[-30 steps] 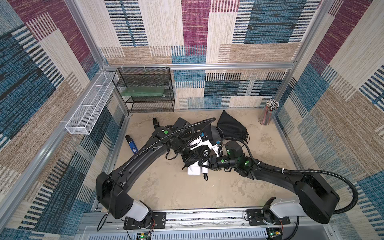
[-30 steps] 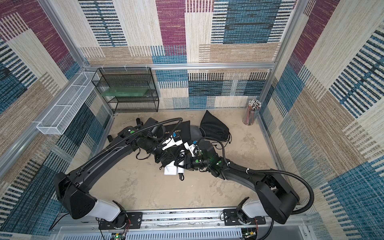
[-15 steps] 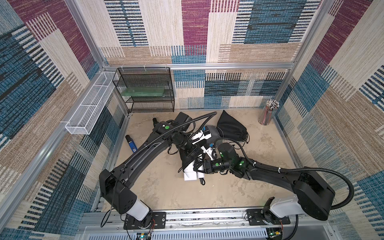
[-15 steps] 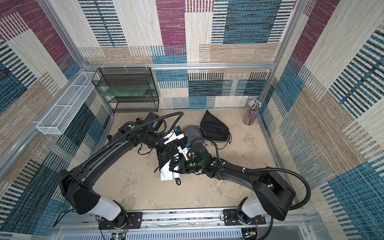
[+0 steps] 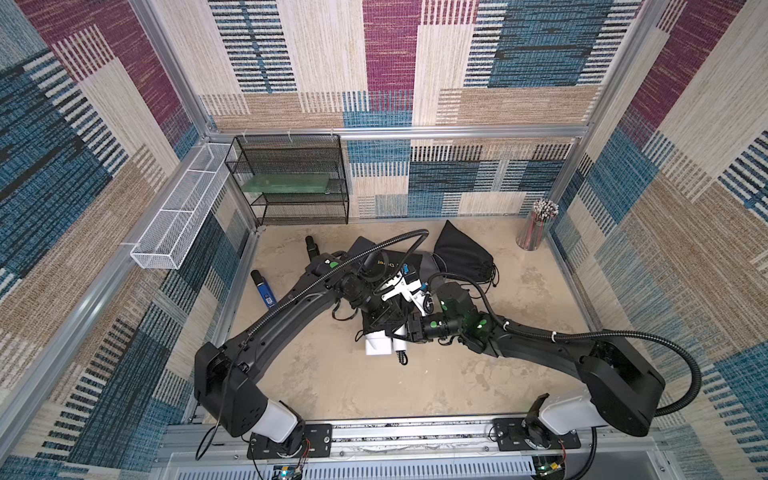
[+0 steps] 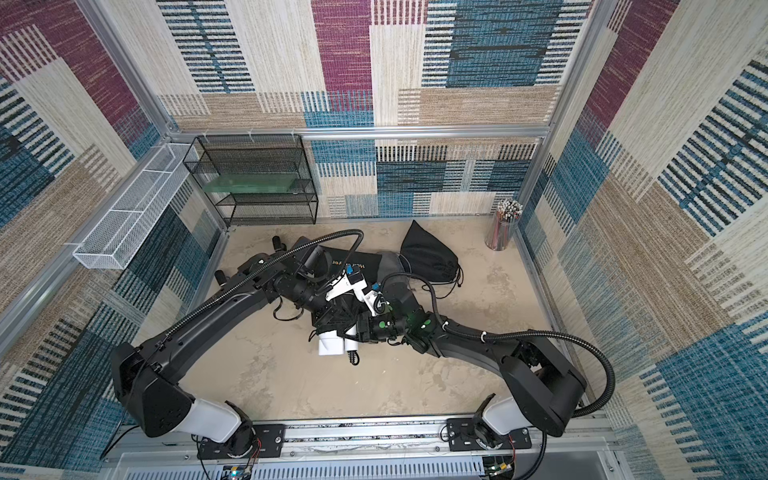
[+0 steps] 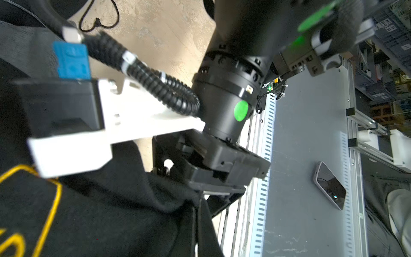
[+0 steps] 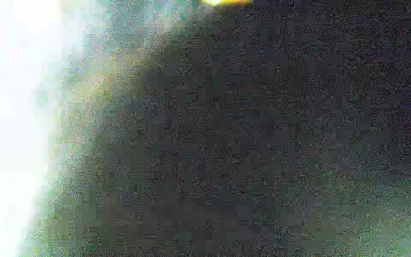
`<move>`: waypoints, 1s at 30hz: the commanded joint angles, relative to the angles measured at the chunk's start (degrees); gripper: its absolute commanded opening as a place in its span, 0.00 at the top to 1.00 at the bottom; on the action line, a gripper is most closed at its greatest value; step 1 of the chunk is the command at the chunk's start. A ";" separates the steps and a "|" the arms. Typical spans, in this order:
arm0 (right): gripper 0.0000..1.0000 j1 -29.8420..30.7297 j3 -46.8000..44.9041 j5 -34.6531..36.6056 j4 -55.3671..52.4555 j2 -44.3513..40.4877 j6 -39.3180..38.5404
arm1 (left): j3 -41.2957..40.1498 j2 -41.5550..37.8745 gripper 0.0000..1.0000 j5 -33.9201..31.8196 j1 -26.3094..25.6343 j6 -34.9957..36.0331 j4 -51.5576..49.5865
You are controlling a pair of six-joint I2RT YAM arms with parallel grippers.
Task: Pack away hair dryers
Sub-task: Place the hair dryer in the drawstring bag.
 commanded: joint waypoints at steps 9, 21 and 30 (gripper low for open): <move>0.91 -3.75 -3.15 -1.21 12.75 -4.37 3.31 | -5.08 -3.49 1.00 -1.10 -0.14 3.41 -4.40; 0.92 -4.46 0.14 -2.30 6.61 -4.74 3.22 | -5.36 -2.58 1.00 -7.91 0.11 -0.02 -7.46; 0.94 -5.22 6.85 5.64 -8.15 -4.99 0.11 | 1.73 -0.85 1.00 -0.43 0.28 -2.59 -10.59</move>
